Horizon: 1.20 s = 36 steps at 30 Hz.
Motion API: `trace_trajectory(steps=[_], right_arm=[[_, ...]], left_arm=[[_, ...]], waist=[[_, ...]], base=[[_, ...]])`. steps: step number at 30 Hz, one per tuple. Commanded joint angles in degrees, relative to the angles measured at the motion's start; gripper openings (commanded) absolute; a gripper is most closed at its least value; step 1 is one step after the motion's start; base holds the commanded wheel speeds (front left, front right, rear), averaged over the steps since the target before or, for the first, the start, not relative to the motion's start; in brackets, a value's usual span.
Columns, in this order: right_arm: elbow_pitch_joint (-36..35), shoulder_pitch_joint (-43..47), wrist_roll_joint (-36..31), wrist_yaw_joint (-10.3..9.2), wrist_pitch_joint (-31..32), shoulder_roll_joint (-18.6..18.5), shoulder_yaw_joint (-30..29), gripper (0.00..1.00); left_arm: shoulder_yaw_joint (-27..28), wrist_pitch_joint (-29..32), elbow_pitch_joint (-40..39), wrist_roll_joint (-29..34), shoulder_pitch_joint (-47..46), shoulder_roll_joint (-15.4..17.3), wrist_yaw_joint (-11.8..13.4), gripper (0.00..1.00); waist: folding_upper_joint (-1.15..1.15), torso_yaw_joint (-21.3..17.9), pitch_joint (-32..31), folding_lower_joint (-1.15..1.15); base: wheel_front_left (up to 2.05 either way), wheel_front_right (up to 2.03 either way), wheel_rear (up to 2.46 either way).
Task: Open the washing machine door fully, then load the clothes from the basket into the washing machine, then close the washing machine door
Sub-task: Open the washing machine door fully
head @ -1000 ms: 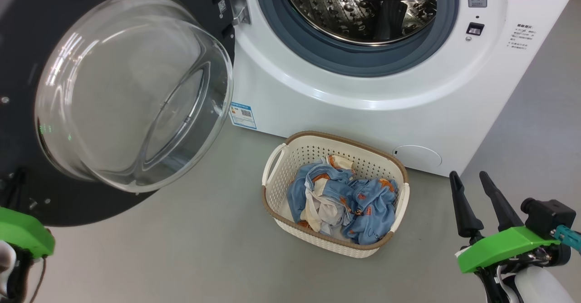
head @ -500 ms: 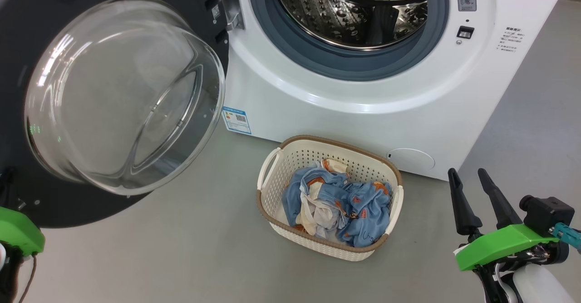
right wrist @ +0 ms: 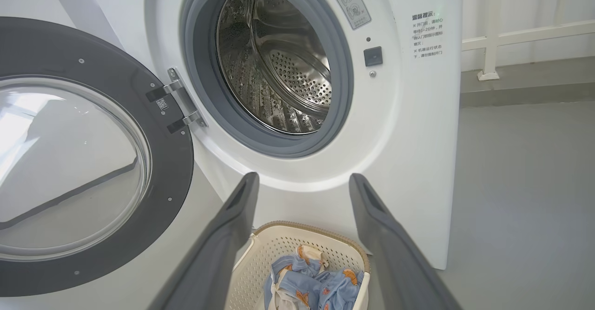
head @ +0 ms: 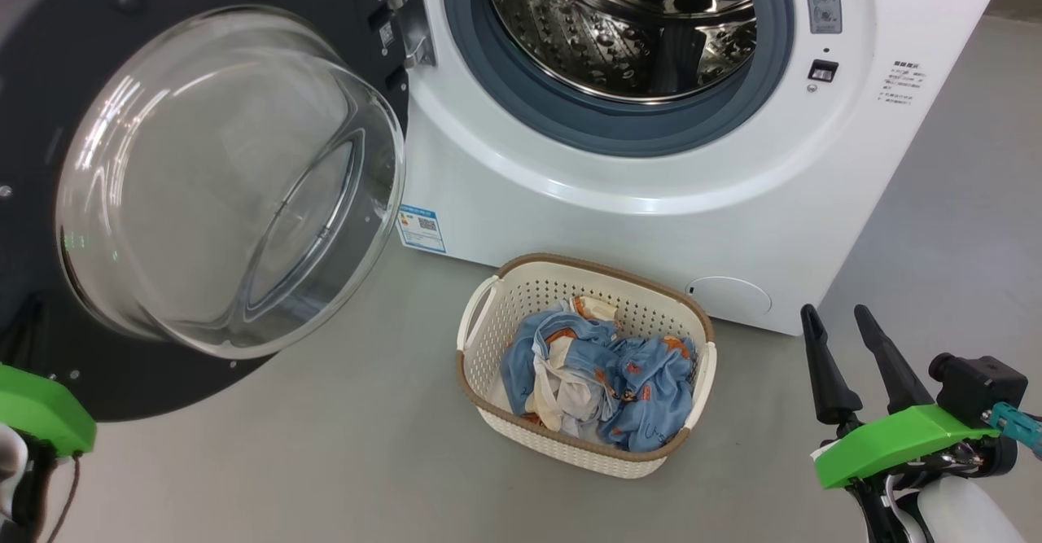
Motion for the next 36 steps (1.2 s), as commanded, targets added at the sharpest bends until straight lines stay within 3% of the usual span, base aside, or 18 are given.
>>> trace_trajectory(steps=[1, 8, 9, 11, 23, 36], right_arm=[[-1.5, 0.0, 0.3, 0.43, -0.7, -0.5, 1.0, 1.00], [-2.0, 0.7, 0.4, 0.43, -0.7, -1.0, 1.0, 1.00], [-2.1, 0.8, 0.5, 0.43, -0.7, -1.0, 1.0, 1.00], [-2.2, 0.9, 0.7, 0.43, -0.7, -1.1, 1.3, 1.00], [-4.0, 1.4, 0.3, 0.43, -0.7, -3.0, 2.6, 1.00], [-7.5, 1.5, -0.7, 0.43, -0.7, -4.0, 2.9, 1.00]], left_arm=[[1.9, -0.7, -2.4, 0.2, 0.2, 2.8, -0.1, 0.00], [4.4, -0.8, -10.9, 0.7, 5.6, 1.0, 0.6, 0.00], [4.7, -0.8, -12.5, 0.9, 6.7, 0.6, 0.9, 0.26], [5.4, -0.8, -15.7, 1.3, 8.9, -0.3, 1.4, 1.00], [8.0, -0.8, -33.2, 2.7, 19.8, -6.9, 2.9, 1.00], [9.4, -0.8, -41.3, 4.2, 24.5, -11.8, 3.4, 1.00]], waist=[[0.00, -0.2, -0.4, 0.00], [0.00, -1.0, -1.5, 0.00], [0.00, -1.2, -1.7, 0.00], [0.00, -1.6, -2.0, 0.00], [0.00, -6.1, -3.2, 0.00], [0.00, -13.9, -3.0, 0.00]], base=[[0.00, 0.00, 0.00], [0.00, 0.00, 0.00], [0.00, 0.00, 0.00], [0.00, 0.00, 0.00], [0.00, 0.00, 0.00], [0.00, 0.00, 0.00]])
